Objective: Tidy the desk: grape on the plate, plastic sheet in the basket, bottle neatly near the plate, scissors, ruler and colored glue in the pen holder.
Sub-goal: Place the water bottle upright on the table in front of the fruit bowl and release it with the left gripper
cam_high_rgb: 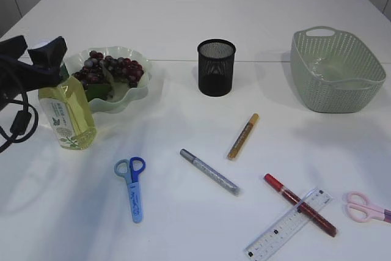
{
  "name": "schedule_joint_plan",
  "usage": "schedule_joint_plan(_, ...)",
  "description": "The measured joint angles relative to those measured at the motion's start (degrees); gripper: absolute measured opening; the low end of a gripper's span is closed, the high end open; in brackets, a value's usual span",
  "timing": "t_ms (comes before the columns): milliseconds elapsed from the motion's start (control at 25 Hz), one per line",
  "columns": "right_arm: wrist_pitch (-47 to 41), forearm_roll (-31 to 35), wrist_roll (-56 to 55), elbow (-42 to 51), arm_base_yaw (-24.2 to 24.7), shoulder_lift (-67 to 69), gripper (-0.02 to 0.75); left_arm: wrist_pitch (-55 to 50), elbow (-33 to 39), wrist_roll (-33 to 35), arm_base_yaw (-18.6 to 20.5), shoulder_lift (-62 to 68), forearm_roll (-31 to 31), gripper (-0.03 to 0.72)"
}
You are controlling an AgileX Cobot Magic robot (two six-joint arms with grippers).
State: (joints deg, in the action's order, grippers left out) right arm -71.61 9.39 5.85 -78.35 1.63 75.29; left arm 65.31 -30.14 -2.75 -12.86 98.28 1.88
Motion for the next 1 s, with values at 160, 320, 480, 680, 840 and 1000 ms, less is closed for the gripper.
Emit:
schedule_joint_plan(160, 0.0, 0.0, 0.0, 0.0, 0.0, 0.0, 0.439, -1.9, 0.0, 1.0, 0.0, -3.5, 0.0, 0.562)
schedule_joint_plan(320, 0.0, 0.0, 0.0, 0.0, 0.0, 0.0, 0.439, -7.7, 0.1, 1.2, 0.0, -7.6, 0.0, 0.562)
schedule_joint_plan(480, 0.0, 0.0, 0.0, 0.0, 0.0, 0.0, 0.439, -14.1, 0.4, 1.3, 0.0, -12.8, 0.0, 0.562)
schedule_joint_plan(680, 0.0, 0.0, 0.0, 0.0, 0.0, 0.0, 0.439, -22.4, 0.5, 1.5, 0.0, -19.2, 0.0, 0.562)
schedule_joint_plan(840, 0.0, 0.0, 0.0, 0.0, 0.0, 0.0, 0.439, -33.4, 0.5, 1.5, 0.0, -25.6, 1.1, 0.562)
schedule_joint_plan(1000, 0.0, 0.0, 0.0, 0.0, 0.0, 0.0, 0.439, -47.5, 0.5, 1.5, 0.0, -32.7, 3.0, 0.562)
